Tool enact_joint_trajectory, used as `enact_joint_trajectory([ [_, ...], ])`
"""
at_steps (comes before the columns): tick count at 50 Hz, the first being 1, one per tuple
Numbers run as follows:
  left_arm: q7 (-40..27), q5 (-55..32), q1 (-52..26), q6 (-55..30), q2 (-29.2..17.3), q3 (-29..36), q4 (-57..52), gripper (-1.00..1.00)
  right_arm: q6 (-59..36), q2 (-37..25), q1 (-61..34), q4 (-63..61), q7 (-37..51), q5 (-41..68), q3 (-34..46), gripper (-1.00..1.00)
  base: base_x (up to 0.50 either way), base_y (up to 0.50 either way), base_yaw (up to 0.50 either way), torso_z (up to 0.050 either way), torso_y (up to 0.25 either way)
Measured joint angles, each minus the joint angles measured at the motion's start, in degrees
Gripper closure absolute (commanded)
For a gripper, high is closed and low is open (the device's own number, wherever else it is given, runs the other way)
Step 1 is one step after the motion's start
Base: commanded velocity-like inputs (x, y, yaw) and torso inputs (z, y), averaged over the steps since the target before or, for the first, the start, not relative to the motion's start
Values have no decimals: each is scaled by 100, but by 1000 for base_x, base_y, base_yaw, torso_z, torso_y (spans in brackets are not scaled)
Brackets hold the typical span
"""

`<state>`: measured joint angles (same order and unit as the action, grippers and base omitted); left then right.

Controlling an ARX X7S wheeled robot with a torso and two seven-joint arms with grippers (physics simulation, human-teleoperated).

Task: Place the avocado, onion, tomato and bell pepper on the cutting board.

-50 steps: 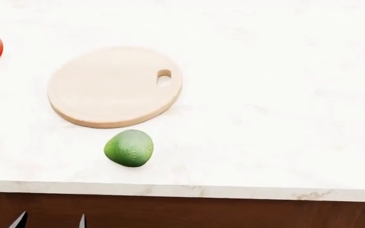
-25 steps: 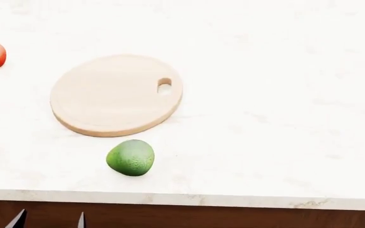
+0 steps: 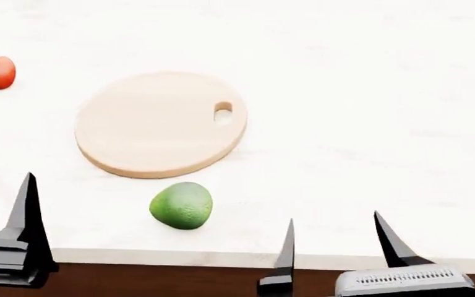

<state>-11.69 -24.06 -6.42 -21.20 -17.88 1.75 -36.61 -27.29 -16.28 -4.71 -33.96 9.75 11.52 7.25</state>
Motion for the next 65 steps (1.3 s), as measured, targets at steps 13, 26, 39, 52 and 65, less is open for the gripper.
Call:
enact_joint_trajectory([
  [13,-100,-247,-21,-363,-243,-194,-593,-100,-674,-237,-108,-734,70,77,-31,-100,0,500,0,0,0],
  [26,-156,-319,-9,-468,-345,-251,-764,-100,-877,-296,-134,-937,124,114,1,-100,0,317,0,0,0],
  [39,-197,-348,-37,-494,-388,-255,-800,-100,-1167,-300,-238,-1140,186,306,-163,-100,346,0,0,0,0],
  [52,-243,-375,-50,-507,-409,-244,-832,-100,-1710,-376,-402,-1419,264,477,-233,-100,344,0,0,0,0],
  [65,-294,-402,-21,-502,-405,-215,-872,-100,-4638,-237,-1275,-1904,1033,2674,-1083,-100,0,0,0,0,0],
])
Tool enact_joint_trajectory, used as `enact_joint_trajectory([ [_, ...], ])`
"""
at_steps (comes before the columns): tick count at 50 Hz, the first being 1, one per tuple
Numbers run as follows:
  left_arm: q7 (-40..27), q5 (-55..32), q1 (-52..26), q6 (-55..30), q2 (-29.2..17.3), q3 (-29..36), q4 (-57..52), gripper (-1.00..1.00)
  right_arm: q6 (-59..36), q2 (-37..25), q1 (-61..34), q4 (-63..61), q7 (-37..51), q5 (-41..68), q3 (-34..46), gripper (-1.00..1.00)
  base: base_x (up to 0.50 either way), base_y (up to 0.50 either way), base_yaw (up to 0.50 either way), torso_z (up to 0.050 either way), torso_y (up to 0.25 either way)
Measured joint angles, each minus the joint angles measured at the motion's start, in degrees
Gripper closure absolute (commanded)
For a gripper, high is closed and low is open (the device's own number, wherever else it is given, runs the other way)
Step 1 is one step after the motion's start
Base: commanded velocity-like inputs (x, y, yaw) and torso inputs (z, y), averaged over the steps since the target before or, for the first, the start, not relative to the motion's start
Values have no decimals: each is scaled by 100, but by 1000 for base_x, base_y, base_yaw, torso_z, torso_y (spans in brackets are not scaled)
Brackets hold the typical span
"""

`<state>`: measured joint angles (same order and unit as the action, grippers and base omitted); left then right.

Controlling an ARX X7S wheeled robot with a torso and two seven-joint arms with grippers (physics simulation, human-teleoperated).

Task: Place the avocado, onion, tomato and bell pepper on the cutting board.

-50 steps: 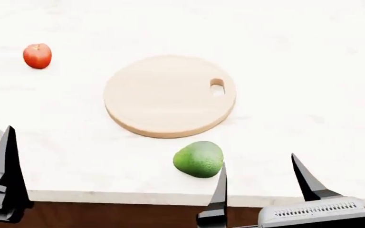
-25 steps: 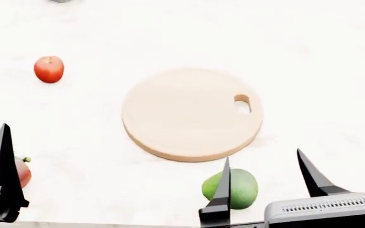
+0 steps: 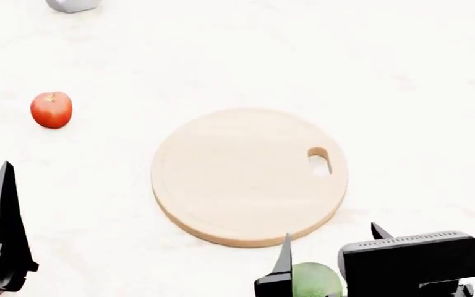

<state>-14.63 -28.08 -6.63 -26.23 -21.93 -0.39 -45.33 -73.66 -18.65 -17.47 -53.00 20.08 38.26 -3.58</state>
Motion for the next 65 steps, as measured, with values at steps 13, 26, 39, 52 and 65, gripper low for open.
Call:
enact_joint_trajectory([
  [13,-48,-67,44,-11,4,19,-50,-100,-1038,-496,-479,448,2456,3496,-362,-100,0,0,0,0,0],
  [26,-68,-153,159,24,-28,-38,-104,-100,-1112,-782,-553,713,3025,4231,-138,-100,0,0,0,0,0],
  [39,-119,-193,255,38,-43,-49,-176,-100,-590,-1041,-539,1149,2307,3260,494,-100,0,0,0,0,0],
  [52,-207,-279,330,-9,-80,-80,-319,-100,-66,-1146,-483,1420,1775,2576,921,100,0,0,0,0,0],
  [65,-296,-375,378,-64,-124,-121,-439,-100,82,-1213,-471,1341,1741,2632,953,100,1,0,0,0,0],
])
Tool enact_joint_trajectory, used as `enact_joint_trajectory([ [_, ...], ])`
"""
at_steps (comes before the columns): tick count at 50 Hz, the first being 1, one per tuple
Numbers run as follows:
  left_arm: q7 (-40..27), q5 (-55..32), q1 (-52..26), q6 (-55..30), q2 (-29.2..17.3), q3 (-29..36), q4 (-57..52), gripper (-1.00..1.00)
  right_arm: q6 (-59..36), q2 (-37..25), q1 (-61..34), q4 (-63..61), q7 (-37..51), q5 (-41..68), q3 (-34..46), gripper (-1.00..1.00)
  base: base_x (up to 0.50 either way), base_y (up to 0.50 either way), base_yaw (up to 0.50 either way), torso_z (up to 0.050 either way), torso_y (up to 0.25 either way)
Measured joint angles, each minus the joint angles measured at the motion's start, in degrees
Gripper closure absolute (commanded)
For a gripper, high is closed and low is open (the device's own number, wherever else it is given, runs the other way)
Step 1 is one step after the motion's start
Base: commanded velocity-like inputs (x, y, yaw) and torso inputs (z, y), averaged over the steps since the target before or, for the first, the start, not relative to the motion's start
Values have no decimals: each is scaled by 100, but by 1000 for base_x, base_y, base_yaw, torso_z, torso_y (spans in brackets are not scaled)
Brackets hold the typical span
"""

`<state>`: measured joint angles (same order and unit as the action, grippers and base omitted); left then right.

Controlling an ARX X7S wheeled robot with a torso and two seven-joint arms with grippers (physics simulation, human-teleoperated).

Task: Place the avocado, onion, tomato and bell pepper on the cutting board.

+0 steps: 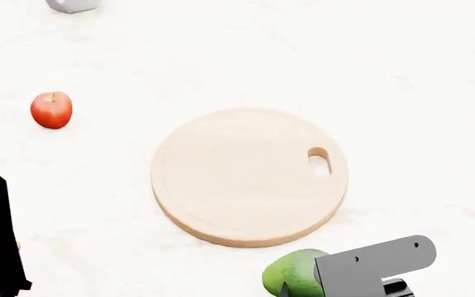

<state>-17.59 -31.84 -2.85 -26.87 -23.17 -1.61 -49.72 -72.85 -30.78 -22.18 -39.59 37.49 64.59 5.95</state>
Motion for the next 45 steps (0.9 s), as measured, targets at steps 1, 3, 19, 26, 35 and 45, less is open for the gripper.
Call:
enact_joint_trajectory([
  [1,-6,-5,0,-3,-3,-1,-4,-100,-34,-11,-39,-43,78,127,-40,100,0,0,0,0,0],
  [3,-16,-13,-2,-6,-8,-3,-9,-100,-113,-51,-171,-144,326,485,-132,100,0,0,0,0,0],
  [19,-30,-8,-79,43,-13,40,73,-100,-17,-757,-2136,-579,2724,3559,-80,100,0,0,0,0,0],
  [26,-35,12,-112,83,-2,66,123,-100,-69,-696,-2509,-190,1981,2727,45,100,0,0,0,0,0],
  [35,-54,30,-142,111,-2,90,165,-100,401,-580,-2873,856,508,941,745,100,0,0,0,0,0],
  [45,-68,17,-135,133,-23,88,172,-100,1255,-264,-3151,2473,-799,-584,1561,100,0,0,0,0,0],
])
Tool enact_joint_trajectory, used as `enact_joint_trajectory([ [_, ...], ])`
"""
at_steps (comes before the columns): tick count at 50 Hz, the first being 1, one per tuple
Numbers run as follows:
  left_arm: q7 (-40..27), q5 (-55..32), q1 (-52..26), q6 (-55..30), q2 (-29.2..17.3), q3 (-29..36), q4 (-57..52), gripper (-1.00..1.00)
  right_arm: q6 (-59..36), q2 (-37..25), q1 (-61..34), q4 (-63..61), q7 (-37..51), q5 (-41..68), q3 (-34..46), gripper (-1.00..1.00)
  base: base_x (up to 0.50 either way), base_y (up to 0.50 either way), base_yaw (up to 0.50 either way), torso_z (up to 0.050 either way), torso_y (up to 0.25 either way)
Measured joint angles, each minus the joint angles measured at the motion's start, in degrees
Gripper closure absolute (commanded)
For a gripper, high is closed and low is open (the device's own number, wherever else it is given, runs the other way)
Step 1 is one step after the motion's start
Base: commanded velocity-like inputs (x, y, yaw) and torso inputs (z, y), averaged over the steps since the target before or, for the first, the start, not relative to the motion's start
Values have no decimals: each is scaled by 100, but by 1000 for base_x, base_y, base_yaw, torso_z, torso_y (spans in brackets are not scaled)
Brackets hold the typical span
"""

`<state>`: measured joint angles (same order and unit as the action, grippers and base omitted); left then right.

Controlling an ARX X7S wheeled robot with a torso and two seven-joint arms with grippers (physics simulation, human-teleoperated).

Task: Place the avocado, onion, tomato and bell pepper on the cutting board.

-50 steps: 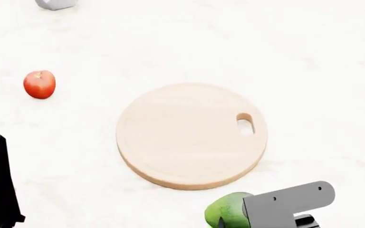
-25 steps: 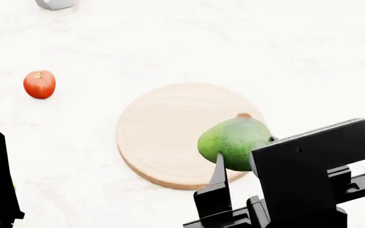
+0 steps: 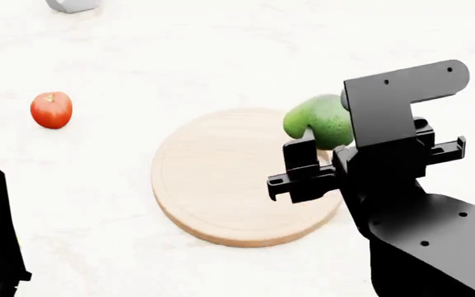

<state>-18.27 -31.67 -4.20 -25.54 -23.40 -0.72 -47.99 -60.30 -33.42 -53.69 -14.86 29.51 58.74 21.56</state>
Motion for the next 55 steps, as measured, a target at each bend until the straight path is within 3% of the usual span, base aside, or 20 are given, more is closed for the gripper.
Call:
enact_joint_trajectory([
  [22,-37,21,120,94,-34,0,2,-100,1522,803,44,2670,-1484,-1318,826,100,0,0,0,0,0],
  [23,-40,23,125,96,-34,2,0,-100,1552,818,58,2718,-1510,-1330,834,-100,0,0,0,0,0],
  [33,-71,24,147,108,-46,22,-10,-100,1635,832,124,2711,-1623,-1410,835,-100,0,0,0,0,0],
  [42,-89,17,155,121,-59,34,-6,-100,1329,579,31,1740,-1239,-1191,617,-100,0,0,0,0,0],
  [55,-606,-913,-14,-827,-403,-328,-289,-100,284,-297,183,-1479,888,483,-550,-100,0,0,0,0,1],
])
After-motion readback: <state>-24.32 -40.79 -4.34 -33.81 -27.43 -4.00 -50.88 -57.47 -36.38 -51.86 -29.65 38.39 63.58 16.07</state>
